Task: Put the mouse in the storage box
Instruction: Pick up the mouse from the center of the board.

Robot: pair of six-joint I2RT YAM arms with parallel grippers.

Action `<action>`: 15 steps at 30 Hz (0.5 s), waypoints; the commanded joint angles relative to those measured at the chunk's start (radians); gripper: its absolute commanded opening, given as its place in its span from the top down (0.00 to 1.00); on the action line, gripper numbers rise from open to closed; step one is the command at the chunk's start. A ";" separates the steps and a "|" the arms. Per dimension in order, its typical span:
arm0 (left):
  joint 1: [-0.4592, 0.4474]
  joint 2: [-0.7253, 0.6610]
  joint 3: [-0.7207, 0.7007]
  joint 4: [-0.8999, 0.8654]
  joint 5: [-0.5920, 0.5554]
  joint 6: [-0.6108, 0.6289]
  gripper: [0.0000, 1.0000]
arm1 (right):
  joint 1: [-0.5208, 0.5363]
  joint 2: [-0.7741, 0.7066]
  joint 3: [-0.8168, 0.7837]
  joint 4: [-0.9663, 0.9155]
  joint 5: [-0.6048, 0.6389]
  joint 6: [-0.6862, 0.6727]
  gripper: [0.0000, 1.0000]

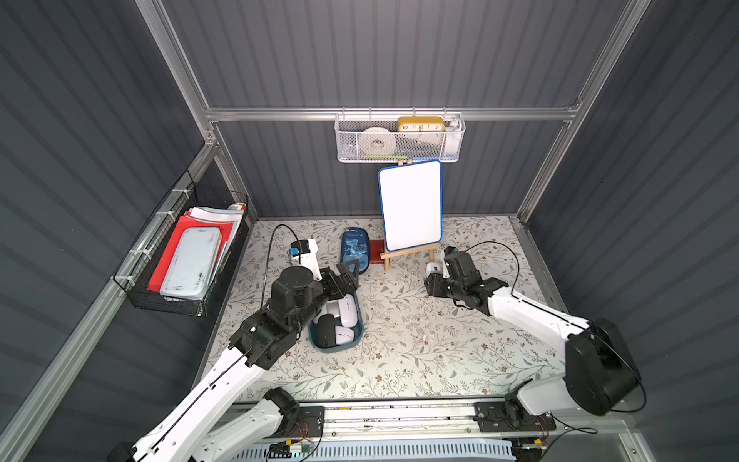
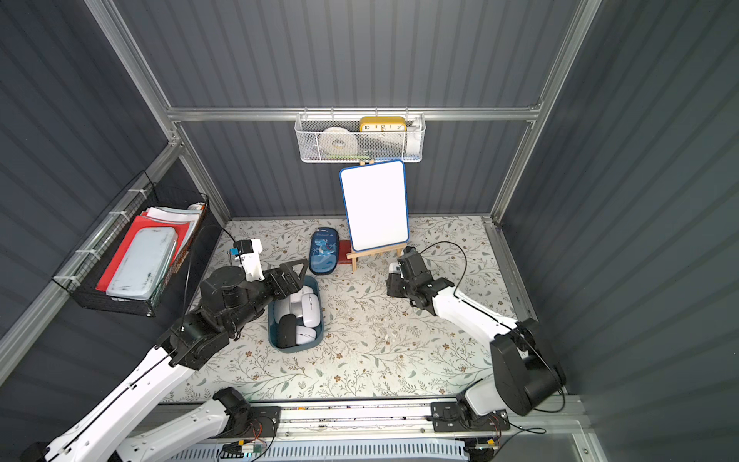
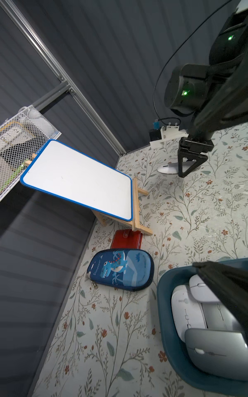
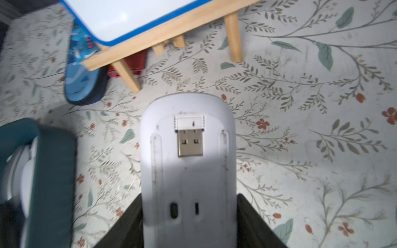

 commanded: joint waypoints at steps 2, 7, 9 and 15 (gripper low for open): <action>-0.002 -0.048 -0.062 0.107 0.159 -0.040 0.01 | 0.075 -0.181 -0.170 0.173 -0.030 -0.143 0.67; -0.002 -0.038 -0.114 0.191 0.288 -0.061 0.02 | 0.186 -0.373 -0.367 0.315 -0.054 -0.212 0.67; -0.003 -0.017 -0.141 0.247 0.357 -0.069 0.02 | 0.224 -0.406 -0.448 0.397 -0.093 -0.230 0.67; -0.017 0.068 -0.220 0.406 0.487 -0.109 0.06 | 0.335 -0.407 -0.603 0.587 -0.112 -0.304 0.65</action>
